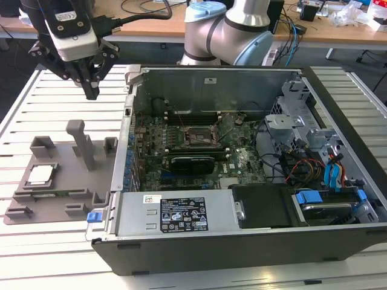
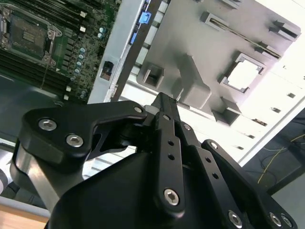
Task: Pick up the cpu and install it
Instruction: 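Reach for the cpu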
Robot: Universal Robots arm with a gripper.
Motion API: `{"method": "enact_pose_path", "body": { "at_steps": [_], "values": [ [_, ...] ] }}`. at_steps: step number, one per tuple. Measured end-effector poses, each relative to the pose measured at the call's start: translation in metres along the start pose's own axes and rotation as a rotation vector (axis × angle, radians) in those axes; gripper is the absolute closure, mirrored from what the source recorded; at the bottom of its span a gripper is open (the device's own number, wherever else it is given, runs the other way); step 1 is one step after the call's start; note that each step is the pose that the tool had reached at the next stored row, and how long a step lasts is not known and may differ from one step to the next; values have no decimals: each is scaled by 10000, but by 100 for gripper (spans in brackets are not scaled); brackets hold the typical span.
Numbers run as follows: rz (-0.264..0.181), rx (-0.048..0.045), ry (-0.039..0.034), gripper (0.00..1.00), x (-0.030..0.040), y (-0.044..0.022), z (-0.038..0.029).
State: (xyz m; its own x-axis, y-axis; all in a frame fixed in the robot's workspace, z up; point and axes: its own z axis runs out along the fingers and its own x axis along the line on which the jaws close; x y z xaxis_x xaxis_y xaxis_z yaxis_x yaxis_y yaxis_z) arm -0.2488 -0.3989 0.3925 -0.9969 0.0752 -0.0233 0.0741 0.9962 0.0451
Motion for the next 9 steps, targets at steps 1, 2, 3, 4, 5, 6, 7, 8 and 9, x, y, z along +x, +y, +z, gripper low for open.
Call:
{"method": "enact_pose_path", "body": {
  "at_steps": [1,2,3,4,5,6,7,8,9],
  "values": [
    [1,0,0,89,40,-3,-1],
    [2,0,0,89,71,-5,-1],
    [1,0,0,89,126,-9,-2],
    [1,-1,-1,89,148,-11,-2],
    [1,0,0,89,170,-13,-2],
    [0,0,0,89,186,-14,-2],
    [1,0,0,89,197,-15,-2],
    [0,0,0,89,218,-16,-2],
    [1,0,0,89,235,-17,-3]
  ]
}}
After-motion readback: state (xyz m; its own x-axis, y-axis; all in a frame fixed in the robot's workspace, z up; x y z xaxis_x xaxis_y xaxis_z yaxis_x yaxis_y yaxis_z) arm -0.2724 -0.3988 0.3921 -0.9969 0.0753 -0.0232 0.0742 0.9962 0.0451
